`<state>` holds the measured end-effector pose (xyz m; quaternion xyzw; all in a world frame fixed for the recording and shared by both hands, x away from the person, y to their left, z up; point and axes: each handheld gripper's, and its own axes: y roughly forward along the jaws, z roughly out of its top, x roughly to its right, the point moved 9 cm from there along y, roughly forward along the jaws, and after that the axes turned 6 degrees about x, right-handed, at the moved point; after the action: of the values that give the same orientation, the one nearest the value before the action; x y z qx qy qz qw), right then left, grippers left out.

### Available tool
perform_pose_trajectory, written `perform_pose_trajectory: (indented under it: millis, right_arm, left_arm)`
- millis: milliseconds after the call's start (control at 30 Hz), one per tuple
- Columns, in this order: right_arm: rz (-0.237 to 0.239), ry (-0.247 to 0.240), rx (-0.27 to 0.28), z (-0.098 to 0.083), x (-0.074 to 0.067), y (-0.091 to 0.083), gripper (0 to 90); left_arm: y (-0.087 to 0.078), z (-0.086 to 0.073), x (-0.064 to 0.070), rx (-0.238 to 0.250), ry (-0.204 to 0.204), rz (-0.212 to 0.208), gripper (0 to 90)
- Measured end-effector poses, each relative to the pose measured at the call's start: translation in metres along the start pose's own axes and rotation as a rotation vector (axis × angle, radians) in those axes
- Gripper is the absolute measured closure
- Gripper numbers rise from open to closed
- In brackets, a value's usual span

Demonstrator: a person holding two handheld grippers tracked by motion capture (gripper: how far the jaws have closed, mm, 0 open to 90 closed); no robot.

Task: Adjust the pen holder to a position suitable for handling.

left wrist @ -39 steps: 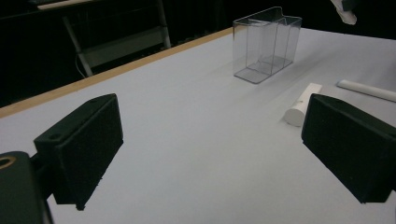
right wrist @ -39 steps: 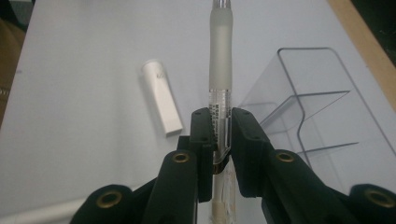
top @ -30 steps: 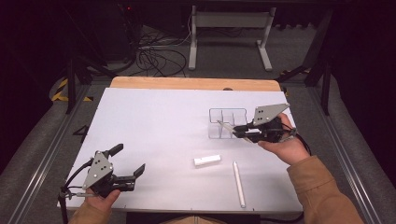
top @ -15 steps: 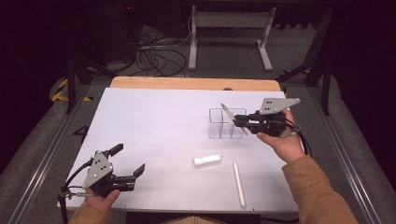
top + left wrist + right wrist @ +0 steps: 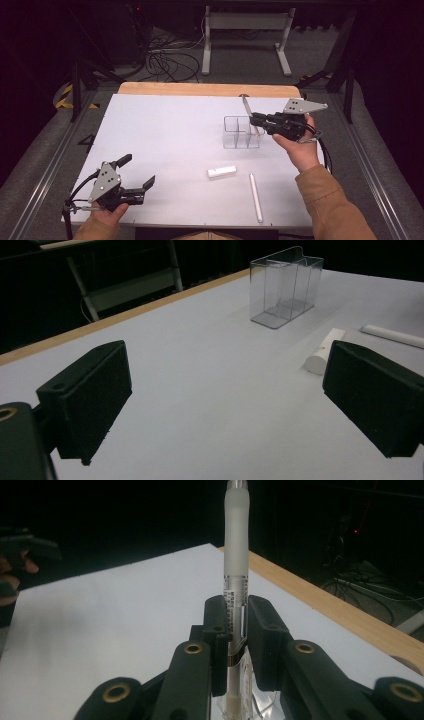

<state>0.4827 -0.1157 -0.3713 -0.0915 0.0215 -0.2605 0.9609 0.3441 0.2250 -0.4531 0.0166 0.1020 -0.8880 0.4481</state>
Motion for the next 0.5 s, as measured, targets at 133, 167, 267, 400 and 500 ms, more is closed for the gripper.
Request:
perform_pose_trajectory:
  millis: [133,167,267,400,500]
  right_arm:
    - [-0.025,0.037,0.033,0.0034,0.002,0.0013,79.7]
    - [-0.035,0.047,0.041,0.0041,0.0027,0.0016,79.7]
    - [-0.052,0.061,0.06,0.0055,0.0044,0.0033,79.7]
    - [-0.066,0.072,0.074,0.0064,0.0048,0.0059,79.7]
    - [-0.081,0.07,0.085,0.0075,0.0052,0.0081,79.7]
  left_arm:
    - [0.0,0.0001,0.0,0.0,0.0,0.0,6.1]
    - [-0.0001,0.0001,0.0003,0.001,-0.002,0.0,6.1]
    - [-0.0003,0.0001,-0.0001,0.0,-0.001,0.001,6.1]
    - [-0.0002,0.0,-0.0001,0.0,0.0,0.0,6.1]
    - [-0.0002,0.0002,-0.0002,0.003,-0.001,0.001,6.1]
